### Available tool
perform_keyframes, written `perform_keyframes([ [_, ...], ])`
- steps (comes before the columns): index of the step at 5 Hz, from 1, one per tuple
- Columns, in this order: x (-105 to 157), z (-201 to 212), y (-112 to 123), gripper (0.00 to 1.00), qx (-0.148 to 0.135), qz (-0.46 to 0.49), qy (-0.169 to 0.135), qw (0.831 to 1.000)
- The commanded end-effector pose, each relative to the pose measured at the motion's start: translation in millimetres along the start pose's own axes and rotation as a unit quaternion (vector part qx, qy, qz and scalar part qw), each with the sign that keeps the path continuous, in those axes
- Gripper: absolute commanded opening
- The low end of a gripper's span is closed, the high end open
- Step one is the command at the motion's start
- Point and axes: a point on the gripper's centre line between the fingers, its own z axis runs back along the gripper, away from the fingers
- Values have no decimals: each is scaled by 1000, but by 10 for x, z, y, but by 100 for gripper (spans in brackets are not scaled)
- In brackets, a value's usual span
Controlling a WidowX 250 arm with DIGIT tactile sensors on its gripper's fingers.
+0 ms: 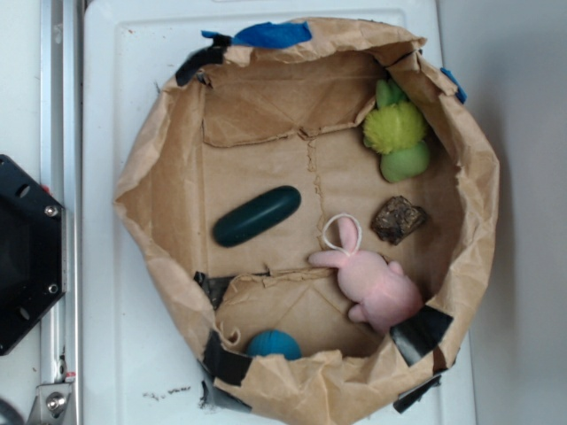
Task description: Grab the blue ball.
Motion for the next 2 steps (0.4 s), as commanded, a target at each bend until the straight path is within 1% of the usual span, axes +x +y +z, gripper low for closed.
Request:
perform_keyframes([
  [1,0,0,0,100,0,0,0,1000],
  [2,454,-18,29,100,-1,30,1,1000],
])
